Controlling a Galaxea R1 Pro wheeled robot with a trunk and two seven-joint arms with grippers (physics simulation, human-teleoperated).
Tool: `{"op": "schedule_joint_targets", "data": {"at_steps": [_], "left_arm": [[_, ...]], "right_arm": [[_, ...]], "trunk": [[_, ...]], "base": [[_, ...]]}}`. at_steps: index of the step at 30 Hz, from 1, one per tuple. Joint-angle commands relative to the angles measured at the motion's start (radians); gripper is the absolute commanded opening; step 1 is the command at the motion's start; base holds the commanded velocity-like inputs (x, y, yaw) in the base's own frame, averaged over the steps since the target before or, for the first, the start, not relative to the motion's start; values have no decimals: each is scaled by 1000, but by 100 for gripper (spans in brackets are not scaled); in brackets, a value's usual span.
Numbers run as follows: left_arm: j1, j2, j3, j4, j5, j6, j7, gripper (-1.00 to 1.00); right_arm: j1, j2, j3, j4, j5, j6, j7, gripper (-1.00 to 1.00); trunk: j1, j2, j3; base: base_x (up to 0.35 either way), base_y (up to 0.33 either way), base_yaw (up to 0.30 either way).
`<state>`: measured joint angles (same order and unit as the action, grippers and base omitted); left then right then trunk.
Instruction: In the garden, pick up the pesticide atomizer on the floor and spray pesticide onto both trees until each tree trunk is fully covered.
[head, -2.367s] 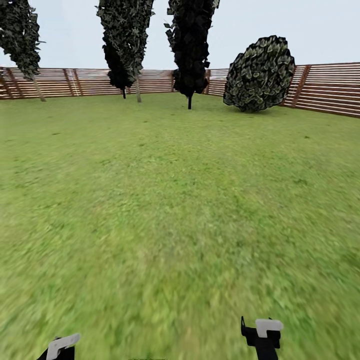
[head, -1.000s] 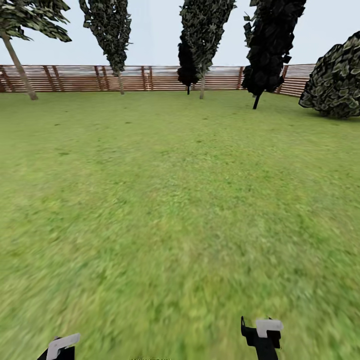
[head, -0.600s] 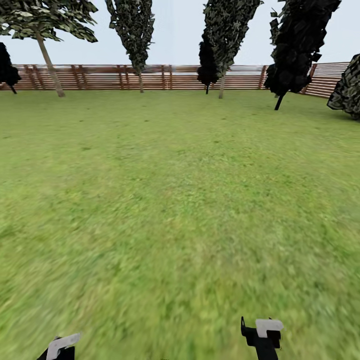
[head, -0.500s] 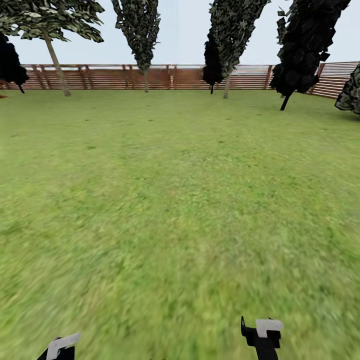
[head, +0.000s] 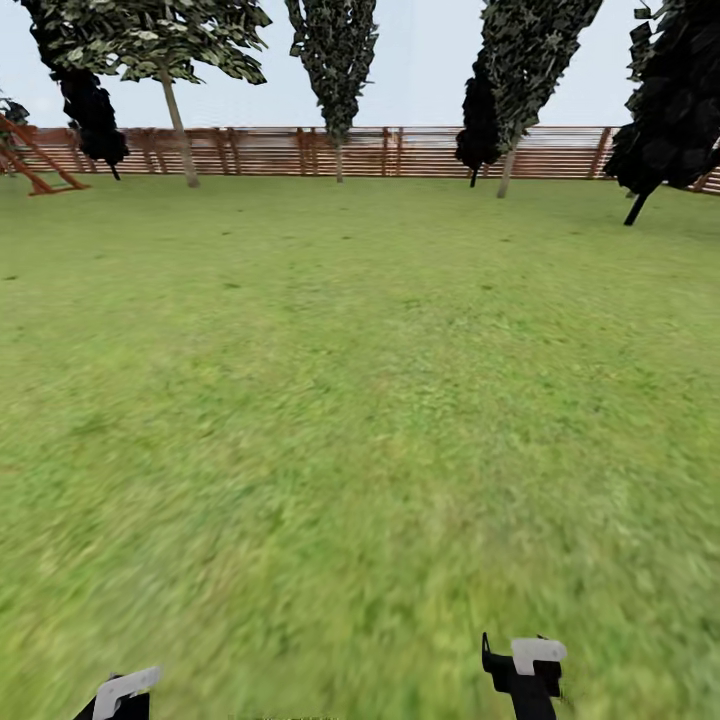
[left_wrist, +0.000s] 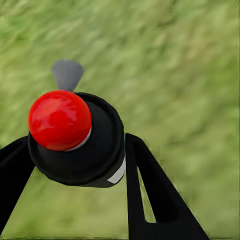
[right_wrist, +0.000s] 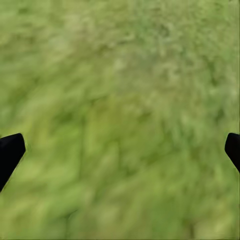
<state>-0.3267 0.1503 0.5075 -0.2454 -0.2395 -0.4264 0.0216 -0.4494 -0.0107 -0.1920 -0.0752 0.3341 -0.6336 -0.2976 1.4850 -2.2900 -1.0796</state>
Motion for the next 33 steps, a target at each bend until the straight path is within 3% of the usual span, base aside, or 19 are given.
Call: {"op": "schedule_joint_targets", "data": {"at_steps": [1, 22, 33], "left_arm": [[0, 0, 0, 0, 0, 0, 0, -100], [0, -2, -6, 23, -9, -2, -2, -100], [0, -2, -4, 24, -4, -2, -2, -100]], "right_arm": [[0, 0, 0, 0, 0, 0, 0, 100], [0, 0, 0, 0, 0, 0, 0, 100], [0, 0, -1, 0, 0, 0, 0, 100]], "trunk": [[0, 0, 0], [0, 0, -8], [0, 0, -12]], "base": [[0, 0, 281], [5, 0, 281], [309, 2, 281]]}}
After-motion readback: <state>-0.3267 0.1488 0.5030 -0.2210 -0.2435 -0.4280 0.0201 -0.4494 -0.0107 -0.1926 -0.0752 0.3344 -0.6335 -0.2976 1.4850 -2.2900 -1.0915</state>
